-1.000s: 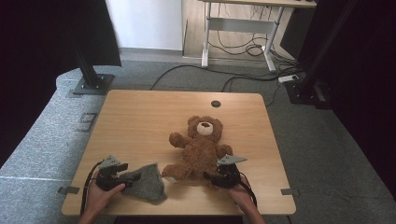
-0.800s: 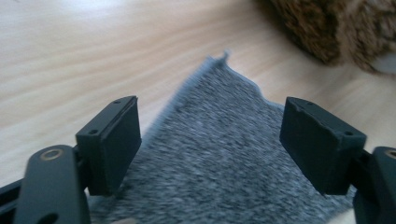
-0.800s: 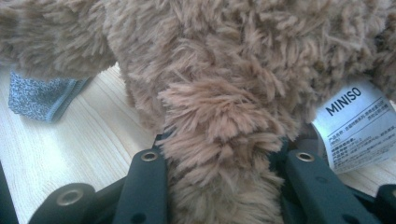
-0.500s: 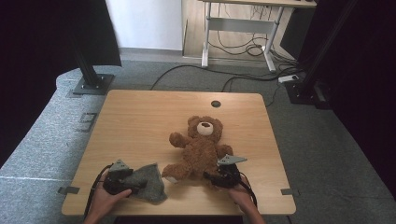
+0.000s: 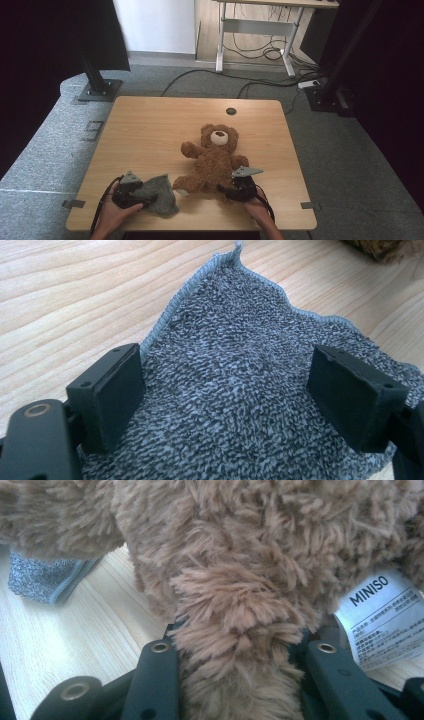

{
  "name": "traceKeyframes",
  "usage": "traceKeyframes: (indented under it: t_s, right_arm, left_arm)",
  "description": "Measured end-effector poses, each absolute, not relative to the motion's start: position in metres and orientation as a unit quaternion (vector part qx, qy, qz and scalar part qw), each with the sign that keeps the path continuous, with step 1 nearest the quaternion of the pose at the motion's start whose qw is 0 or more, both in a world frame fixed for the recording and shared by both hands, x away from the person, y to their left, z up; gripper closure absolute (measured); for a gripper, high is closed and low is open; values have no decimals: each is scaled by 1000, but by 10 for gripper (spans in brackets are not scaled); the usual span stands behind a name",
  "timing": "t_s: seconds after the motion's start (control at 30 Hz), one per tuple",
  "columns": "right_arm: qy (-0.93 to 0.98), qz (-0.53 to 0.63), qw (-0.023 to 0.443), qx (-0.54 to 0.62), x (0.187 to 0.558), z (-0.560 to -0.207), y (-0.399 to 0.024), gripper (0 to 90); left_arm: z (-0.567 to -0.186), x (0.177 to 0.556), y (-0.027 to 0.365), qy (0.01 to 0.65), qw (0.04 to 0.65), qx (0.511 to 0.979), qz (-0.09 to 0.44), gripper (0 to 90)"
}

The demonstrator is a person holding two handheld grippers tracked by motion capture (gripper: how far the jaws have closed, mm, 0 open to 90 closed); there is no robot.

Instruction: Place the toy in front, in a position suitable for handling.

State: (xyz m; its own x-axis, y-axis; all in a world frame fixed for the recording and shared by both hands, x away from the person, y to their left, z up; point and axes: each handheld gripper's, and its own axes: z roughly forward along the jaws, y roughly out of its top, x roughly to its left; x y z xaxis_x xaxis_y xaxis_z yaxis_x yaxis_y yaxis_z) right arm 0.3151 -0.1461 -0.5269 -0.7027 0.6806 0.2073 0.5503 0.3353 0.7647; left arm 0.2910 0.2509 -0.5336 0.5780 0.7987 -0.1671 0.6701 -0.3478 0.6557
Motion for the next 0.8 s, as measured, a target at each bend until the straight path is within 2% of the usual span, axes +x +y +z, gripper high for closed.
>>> traceKeyframes:
  t_s: [0.27, 0.43, 0.8]
  right_arm:
    - [814, 436, 74, 376, 315, -527, -146, 640]
    - [814, 436, 74, 376, 315, -527, -146, 639]
    - [814, 436, 74, 377, 315, -527, -146, 639]
  left_arm:
    - [-533, 293, 258, 458, 354, 810, 98, 150]
    - [-528, 293, 264, 472, 360, 795, 123, 149]
    - [-534, 296, 263, 472, 343, 805, 108, 146]
